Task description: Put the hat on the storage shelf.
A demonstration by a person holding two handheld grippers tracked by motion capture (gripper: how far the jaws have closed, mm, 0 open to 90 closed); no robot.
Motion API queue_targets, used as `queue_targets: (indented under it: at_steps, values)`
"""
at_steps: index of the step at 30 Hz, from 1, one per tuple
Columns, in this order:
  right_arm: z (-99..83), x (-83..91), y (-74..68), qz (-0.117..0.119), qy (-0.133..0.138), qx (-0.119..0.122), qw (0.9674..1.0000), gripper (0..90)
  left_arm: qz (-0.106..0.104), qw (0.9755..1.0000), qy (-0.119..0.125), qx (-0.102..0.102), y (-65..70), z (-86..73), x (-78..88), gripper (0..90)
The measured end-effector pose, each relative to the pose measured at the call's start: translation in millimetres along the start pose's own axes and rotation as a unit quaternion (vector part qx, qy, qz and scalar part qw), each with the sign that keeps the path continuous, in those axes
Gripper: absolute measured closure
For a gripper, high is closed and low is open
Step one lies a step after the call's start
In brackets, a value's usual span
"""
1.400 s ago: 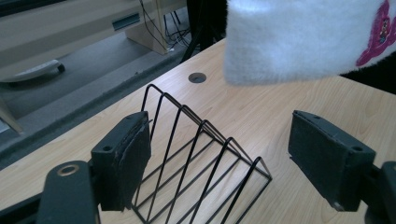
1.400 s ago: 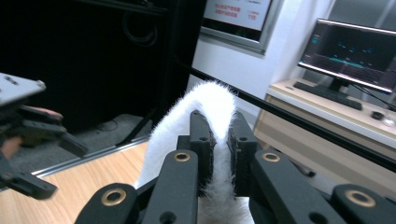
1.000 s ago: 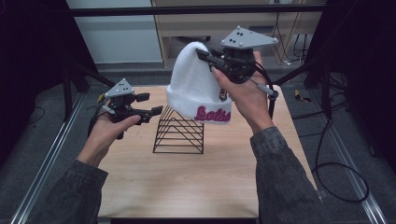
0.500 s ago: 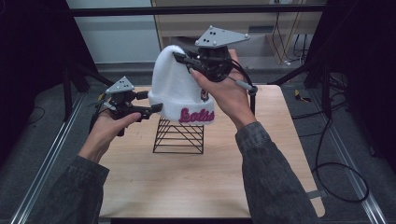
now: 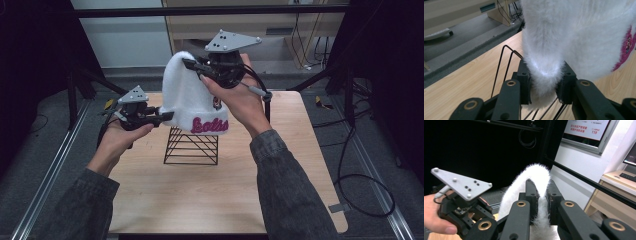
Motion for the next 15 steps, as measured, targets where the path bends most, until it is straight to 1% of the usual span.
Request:
queue_targets:
  at_steps: [1, 3, 5, 7, 9, 10, 15]
  values:
    - [-0.4, 0.0, 1.6, -0.002, -0.001, -0.001, 1.0, 83.5, 0.004, 1.0, 0.0, 0.0, -0.4, 0.4, 0.5, 69.1]
    - [-1.0, 0.1, 3.8, -0.003, -0.001, -0.003, 1.0, 83.5, 0.007, 1.0, 0.0, -0.002, -0.7, 0.7, 1.1, 70.0]
    - [-2.2, -0.3, 6.8, -0.005, -0.001, -0.006, 1.0, 83.5, 0.01, 0.9999, 0.002, 0.0, -1.7, 1.3, 2.1, 70.4]
    - [-3.6, -2.1, 8.7, -0.006, -0.001, -0.008, 1.0, 83.5, 0.021, 0.9998, 0.003, 0.001, -4.7, 1.6, 3.7, 70.4]
    - [-4.9, -4.4, 10.0, -0.007, -0.002, -0.01, 0.9999, 83.5, 0.024, 0.9997, 0.004, 0.003, -5.6, 1.5, 4.3, 70.4]
    - [-5.5, -6.0, 10.7, -0.007, -0.002, -0.013, 0.9999, 83.5, 0.028, 0.9996, 0.005, 0.004, -7.2, 1.3, 5.1, 70.3]
    - [-9.4, -11.4, 12.4, -0.011, -0.006, -0.01, 0.9999, 83.4, 0.041, 0.9991, 0.002, 0.002, -10.1, -0.4, 7.6, 71.0]
Point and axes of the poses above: each handheld gripper's, and its own axes: x roughly backward along the jaws, z roughly out of its top, y roughly to its right, the point moved 10 cm from there along -x, roughly forward along the jaws, and after that the axes turned 1 degree about z, right-handed, at the moved point
